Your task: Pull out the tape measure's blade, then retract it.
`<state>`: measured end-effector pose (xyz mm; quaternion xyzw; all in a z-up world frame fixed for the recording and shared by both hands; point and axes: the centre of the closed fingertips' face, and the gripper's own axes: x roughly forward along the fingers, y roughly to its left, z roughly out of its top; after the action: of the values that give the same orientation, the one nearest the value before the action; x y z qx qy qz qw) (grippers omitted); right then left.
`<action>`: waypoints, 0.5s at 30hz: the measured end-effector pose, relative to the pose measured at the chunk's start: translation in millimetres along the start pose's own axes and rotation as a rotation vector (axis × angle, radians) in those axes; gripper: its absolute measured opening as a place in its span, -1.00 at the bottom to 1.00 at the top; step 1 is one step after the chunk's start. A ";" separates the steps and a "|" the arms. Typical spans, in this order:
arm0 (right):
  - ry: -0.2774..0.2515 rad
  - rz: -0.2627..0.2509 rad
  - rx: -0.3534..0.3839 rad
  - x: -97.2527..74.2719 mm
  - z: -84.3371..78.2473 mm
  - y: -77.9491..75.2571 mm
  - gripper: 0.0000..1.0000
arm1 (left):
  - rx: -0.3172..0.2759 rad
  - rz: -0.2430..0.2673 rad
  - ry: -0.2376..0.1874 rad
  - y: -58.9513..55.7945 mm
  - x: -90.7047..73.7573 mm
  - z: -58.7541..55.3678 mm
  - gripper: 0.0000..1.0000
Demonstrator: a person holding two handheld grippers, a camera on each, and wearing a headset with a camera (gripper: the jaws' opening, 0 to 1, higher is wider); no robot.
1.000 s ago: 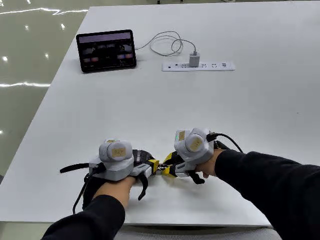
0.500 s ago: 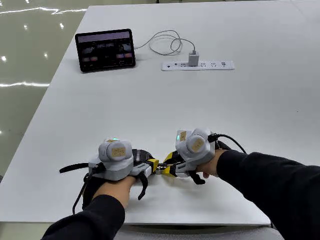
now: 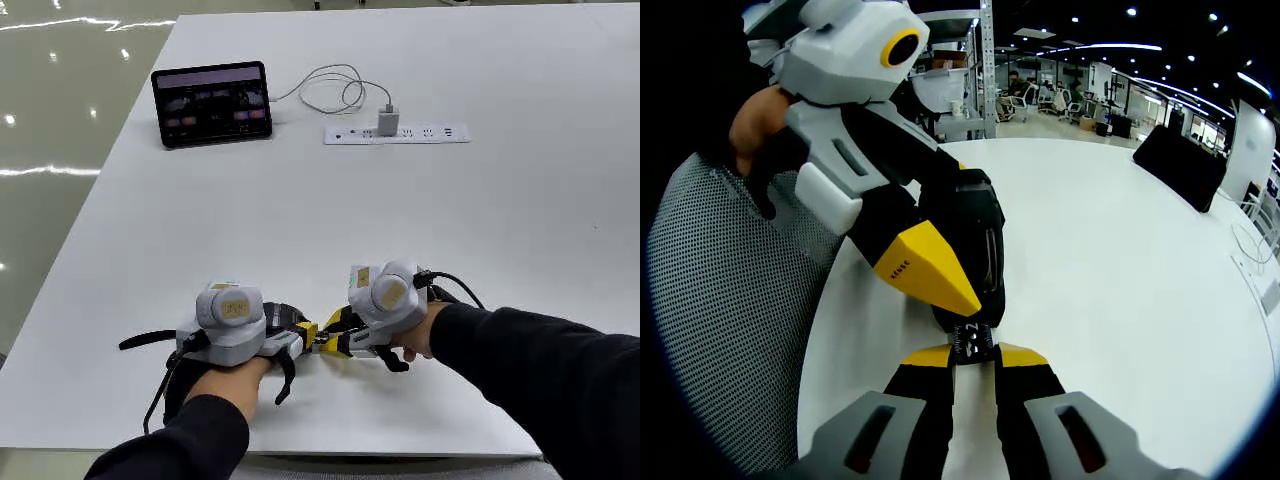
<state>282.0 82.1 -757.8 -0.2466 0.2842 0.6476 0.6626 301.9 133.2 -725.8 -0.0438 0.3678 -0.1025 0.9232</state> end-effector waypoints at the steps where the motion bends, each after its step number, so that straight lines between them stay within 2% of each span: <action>1: -0.001 0.001 0.000 0.4 0.1 -0.1 -0.79 | 0.000 0.000 0.000 0.1 -0.1 0.0 0.16; 15: 0.011 0.012 -0.021 6.9 5.2 -0.2 -0.79 | -0.001 -0.002 0.000 0.1 0.2 0.4 0.17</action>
<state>282.5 90.6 -758.9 -0.2554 0.2828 0.6531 0.6544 302.3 133.3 -725.6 -0.0447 0.3678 -0.1031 0.9231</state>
